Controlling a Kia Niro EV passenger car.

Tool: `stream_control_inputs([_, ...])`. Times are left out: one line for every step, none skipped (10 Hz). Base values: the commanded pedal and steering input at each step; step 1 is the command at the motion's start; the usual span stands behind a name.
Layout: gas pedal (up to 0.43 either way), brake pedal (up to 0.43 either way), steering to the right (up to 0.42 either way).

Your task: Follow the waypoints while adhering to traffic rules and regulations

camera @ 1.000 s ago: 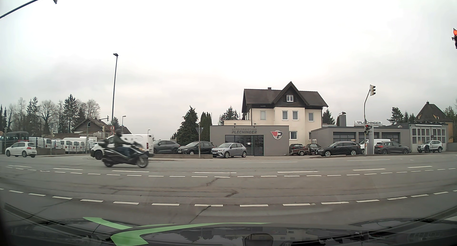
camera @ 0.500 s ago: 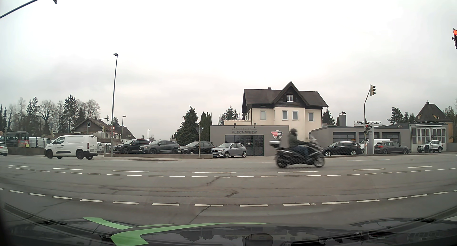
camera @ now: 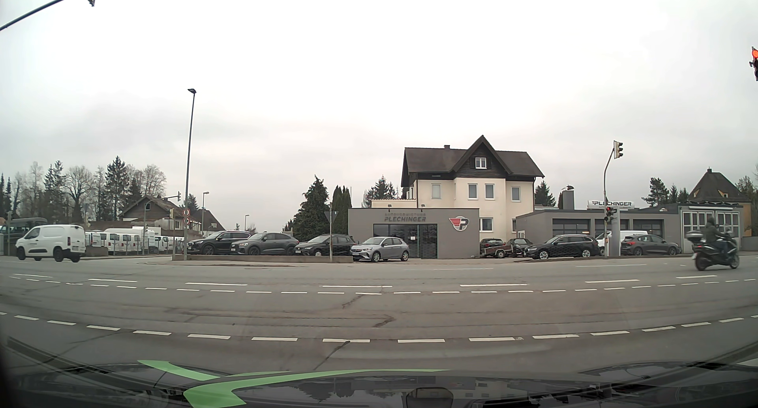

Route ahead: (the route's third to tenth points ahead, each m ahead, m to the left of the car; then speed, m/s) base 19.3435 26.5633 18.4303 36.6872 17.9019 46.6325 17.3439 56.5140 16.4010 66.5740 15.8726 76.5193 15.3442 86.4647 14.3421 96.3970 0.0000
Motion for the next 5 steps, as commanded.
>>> stream_control_inputs([0.0,0.341,-0.003])
stream_control_inputs([0.0,0.341,-0.003])
stream_control_inputs([0.0,0.341,-0.003])
stream_control_inputs([0.0,0.341,-0.003])
stream_control_inputs([0.0,0.341,-0.003])
